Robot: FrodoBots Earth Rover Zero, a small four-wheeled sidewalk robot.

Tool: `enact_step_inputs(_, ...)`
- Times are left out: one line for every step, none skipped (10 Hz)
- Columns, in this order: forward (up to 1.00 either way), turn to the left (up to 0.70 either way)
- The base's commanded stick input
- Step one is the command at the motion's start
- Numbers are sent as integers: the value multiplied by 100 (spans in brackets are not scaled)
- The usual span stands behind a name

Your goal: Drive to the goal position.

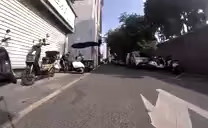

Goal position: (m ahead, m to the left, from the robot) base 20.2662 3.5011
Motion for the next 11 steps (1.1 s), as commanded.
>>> enact_step_inputs(70,0)
enact_step_inputs(70,0)
enact_step_inputs(70,0)
enact_step_inputs(70,0)
enact_step_inputs(70,0)
enact_step_inputs(70,0)
enact_step_inputs(70,0)
enact_step_inputs(70,0)
enact_step_inputs(70,0)
enact_step_inputs(70,0)
enact_step_inputs(70,0)
